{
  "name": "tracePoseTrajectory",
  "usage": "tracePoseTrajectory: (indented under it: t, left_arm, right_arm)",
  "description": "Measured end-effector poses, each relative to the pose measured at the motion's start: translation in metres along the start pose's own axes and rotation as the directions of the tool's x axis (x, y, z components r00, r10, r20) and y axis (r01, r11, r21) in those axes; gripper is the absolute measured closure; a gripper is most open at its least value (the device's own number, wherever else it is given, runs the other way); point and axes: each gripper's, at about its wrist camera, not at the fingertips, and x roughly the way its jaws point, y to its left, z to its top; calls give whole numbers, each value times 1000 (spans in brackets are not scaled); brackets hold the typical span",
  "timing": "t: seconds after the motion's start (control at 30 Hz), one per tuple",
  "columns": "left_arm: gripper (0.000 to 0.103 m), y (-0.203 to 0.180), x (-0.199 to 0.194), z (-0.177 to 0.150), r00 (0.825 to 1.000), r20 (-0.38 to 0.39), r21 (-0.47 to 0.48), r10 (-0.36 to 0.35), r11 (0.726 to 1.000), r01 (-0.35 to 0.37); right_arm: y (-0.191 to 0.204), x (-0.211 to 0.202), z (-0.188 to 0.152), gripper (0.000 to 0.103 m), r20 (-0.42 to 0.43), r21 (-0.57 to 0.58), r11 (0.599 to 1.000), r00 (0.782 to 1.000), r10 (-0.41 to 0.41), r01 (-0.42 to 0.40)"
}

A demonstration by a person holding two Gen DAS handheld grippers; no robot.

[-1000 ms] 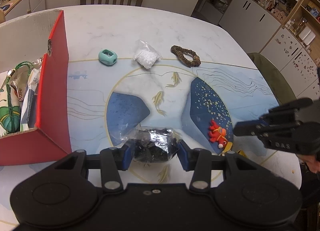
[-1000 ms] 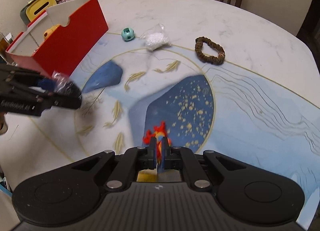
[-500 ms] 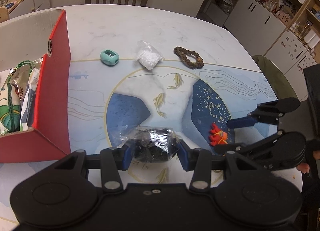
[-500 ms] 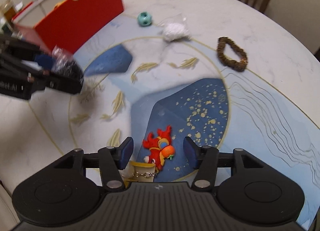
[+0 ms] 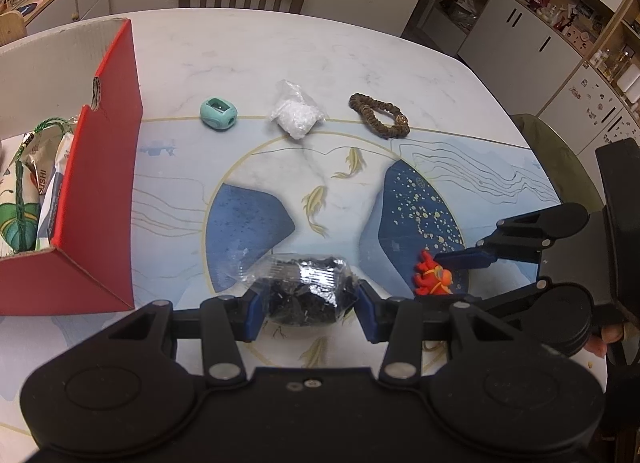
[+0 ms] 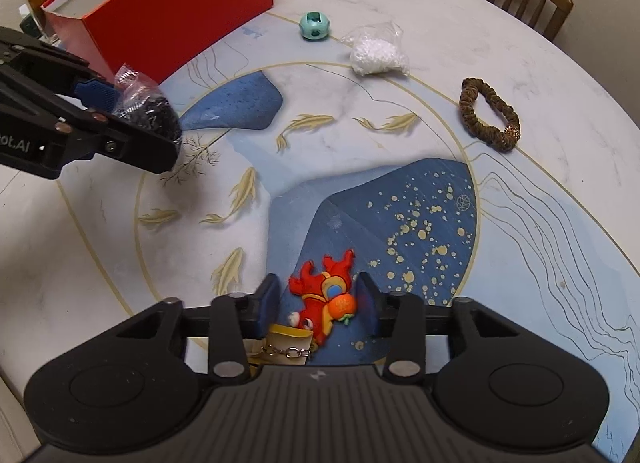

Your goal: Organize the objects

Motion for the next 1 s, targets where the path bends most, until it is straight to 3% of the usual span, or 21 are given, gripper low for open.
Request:
tracePoseTrajectory:
  t: [0.17,0.37,0.47,1.0]
  left_arm:
    - [58,-4,-2,0,1000,5,0,9,1000,-9]
    - [58,-5,-7,1,1000,22,-4,16,1000,-16]
    - [58,-5,-9,2,999,29,-7,18,1000,-18]
    - [58,5,-27,-1,998,57,0,-9,1000,9]
  right_arm:
    - [-1,-3,-5,69,24,4,1000,1000,2,-2]
    - [-12,-37,-12,70,118,93,995,993,17,-28]
    - [-13,-55,-17,81,157,124,991,987,36,-56]
    - [8,-111,-29,81,296,246,956,951,85,-162]
